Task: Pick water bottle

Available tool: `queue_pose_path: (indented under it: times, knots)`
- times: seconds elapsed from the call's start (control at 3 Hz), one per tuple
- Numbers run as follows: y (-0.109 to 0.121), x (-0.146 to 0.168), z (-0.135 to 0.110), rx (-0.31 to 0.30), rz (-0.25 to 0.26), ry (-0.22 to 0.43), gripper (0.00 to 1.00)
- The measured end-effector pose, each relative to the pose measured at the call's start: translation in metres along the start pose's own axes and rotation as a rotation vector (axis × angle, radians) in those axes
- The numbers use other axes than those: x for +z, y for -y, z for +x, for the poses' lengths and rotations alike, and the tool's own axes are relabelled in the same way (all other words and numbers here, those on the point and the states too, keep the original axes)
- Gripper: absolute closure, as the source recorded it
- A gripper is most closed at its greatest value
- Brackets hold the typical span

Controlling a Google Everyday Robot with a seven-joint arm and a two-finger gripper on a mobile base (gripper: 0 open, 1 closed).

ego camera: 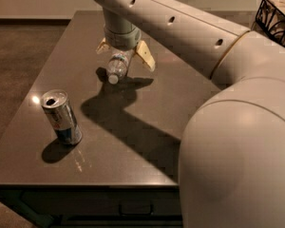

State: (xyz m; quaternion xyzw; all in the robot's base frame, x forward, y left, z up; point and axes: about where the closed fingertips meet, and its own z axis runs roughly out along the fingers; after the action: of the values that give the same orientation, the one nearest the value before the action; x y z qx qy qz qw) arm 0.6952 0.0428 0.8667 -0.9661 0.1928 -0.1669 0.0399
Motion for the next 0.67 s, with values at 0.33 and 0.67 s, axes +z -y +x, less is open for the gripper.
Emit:
queue_pose_path:
  times: [0.33, 0.67]
  knots:
    - [0.0068, 0.0049, -0.0047, -0.043, -0.006, 0.015, 0.0]
    - [0.0142, 0.0053, -0.011, -0.078, 0.002, 0.034, 0.16]
